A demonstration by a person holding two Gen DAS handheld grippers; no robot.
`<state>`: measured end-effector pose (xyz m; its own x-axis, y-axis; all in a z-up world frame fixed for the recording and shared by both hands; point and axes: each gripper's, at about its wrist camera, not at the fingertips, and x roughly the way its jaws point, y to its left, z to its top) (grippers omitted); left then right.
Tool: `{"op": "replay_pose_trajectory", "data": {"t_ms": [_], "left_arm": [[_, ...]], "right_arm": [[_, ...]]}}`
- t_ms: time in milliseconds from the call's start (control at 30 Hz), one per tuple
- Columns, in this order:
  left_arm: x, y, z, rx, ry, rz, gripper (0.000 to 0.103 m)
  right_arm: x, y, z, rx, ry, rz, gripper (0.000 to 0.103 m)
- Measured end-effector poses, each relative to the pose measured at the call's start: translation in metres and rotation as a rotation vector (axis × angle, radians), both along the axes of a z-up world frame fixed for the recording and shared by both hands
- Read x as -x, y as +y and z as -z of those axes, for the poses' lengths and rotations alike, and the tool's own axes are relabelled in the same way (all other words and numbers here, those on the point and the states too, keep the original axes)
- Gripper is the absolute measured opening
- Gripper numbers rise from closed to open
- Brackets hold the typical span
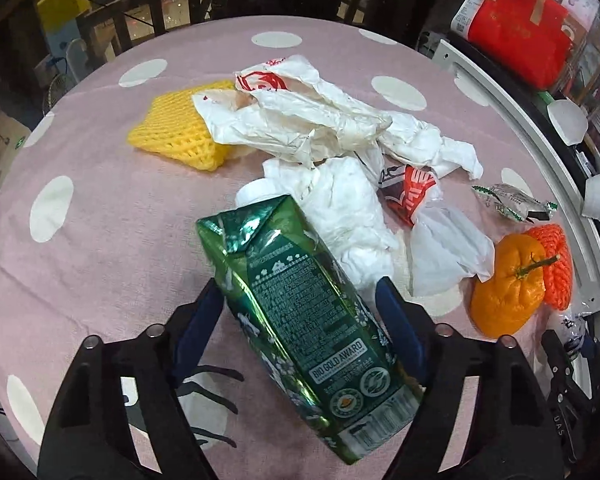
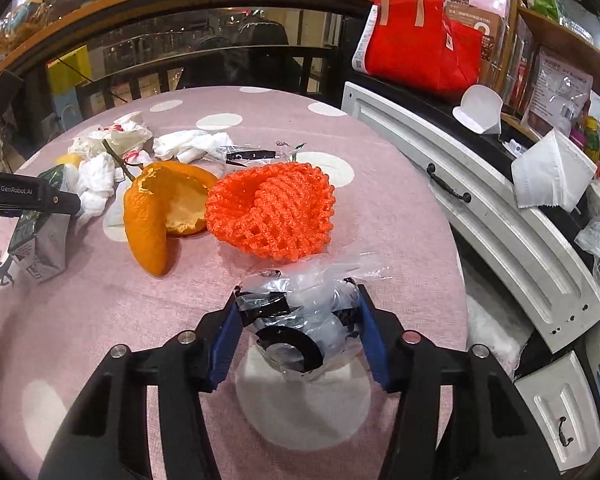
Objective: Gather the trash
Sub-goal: 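Grasp the green juice carton with the left gripper while the right grasps the clear wrapper, then carry the clear wrapper to the black bin and release with the right gripper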
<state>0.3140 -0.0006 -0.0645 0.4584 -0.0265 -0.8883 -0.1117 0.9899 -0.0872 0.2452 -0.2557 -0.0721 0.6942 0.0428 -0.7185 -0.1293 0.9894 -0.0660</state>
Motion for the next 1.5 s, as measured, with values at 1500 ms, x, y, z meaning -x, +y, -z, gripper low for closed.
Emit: {"op": "replay_pose_trajectory", "data": {"t_ms": [1500], "left_arm": [[0.180, -0.055, -0.043, 0.118, -0.243, 0.315, 0.049]], "right_arm": [[0.132, -0.044, -0.023, -0.211, -0.052, 0.065, 0.049]]}}
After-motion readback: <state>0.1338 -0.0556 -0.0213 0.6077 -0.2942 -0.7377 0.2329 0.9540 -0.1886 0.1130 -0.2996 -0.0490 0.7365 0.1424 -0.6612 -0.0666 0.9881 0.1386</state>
